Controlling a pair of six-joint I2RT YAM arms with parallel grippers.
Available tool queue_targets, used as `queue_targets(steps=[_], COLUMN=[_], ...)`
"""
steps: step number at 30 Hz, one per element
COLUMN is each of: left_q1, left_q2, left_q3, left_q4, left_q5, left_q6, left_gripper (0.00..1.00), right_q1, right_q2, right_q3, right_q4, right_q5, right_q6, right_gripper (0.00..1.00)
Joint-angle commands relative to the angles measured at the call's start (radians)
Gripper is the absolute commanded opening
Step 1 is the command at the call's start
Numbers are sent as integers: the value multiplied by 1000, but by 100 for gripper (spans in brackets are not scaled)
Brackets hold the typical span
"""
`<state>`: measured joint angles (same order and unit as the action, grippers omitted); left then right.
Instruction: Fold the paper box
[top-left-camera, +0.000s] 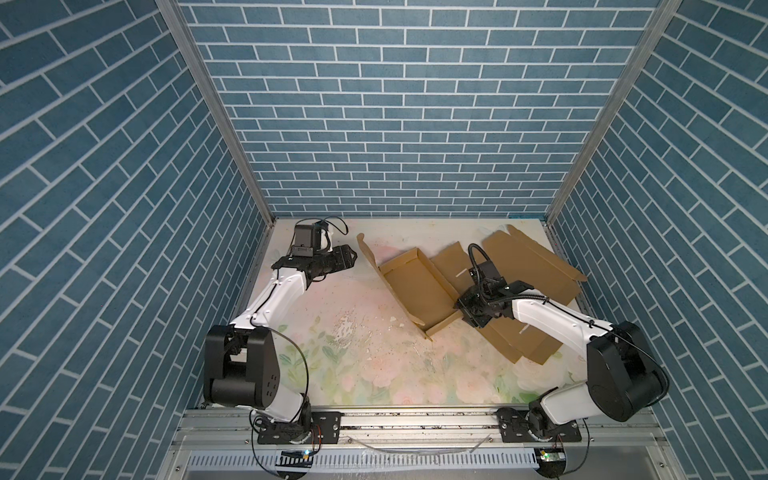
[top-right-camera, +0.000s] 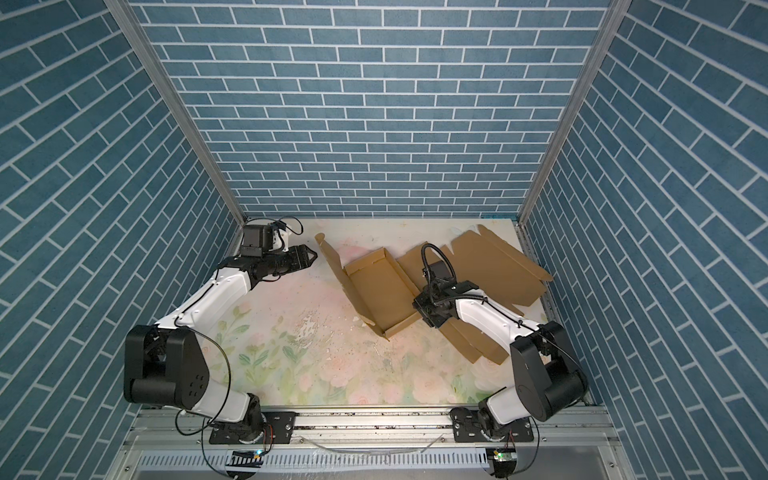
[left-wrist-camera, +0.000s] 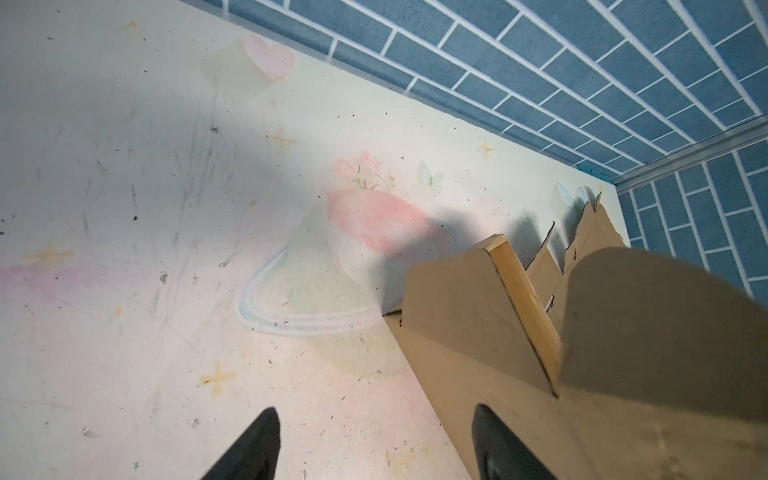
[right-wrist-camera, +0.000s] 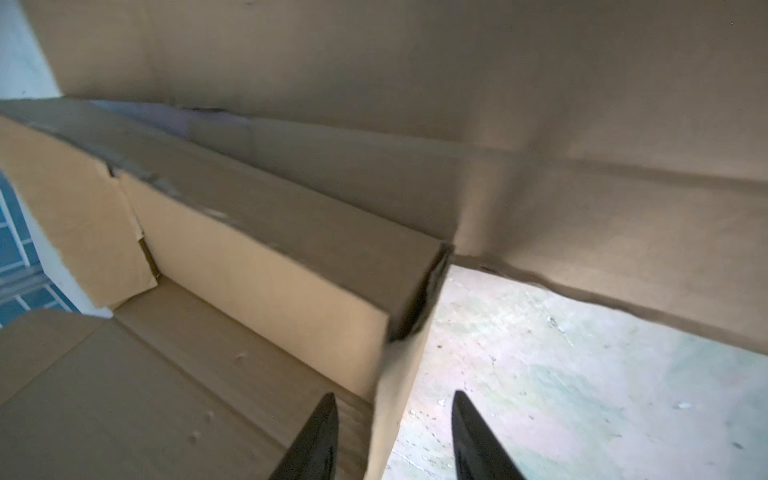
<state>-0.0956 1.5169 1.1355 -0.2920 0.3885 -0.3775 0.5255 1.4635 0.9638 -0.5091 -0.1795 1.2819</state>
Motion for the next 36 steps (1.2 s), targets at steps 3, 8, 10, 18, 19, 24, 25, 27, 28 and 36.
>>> queue_targets(steps=[3,8,10,18,19,24,25,27,28,36], left_q1=[7,7,7,17,21,40,43,52,57,104], left_q2=[15,14,6,-35,-39,-57,-63,-74,-82,-160], left_q3=[3,-12,-16,-22,-25,-38,-41,-46,-48,-74], left_q4=[20,19,11,-45,-49,-67,-71,-82,-91,-157], left_q5=[8,-3,-8,-25,-25,-16,-16,-18,-20,-102], left_q6=[5,5,7,44,46,55,55,58,59,75], left_gripper=[74,74,74,74,74,74,74,74,73,73], right_q1=[-13,-29,-28,-27,-27,-26,-25,-18,-14,31], right_q2=[8,192,280,572,597,746,774,793,792,695], right_q3=[183,411,496,771,795,950,975,995,993,837], right_q4=[-215,-306,-338,-370,-365,-411,-419,-418,-412,-282], right_q5=[37,17,34,35,33,12,4,-22,-41,-95], right_q6=[-396,-737,-826,-994,-1003,-1040,-1041,-1027,-1013,-771], right_gripper=[46,50,51,56,56,53,50,41,35,10])
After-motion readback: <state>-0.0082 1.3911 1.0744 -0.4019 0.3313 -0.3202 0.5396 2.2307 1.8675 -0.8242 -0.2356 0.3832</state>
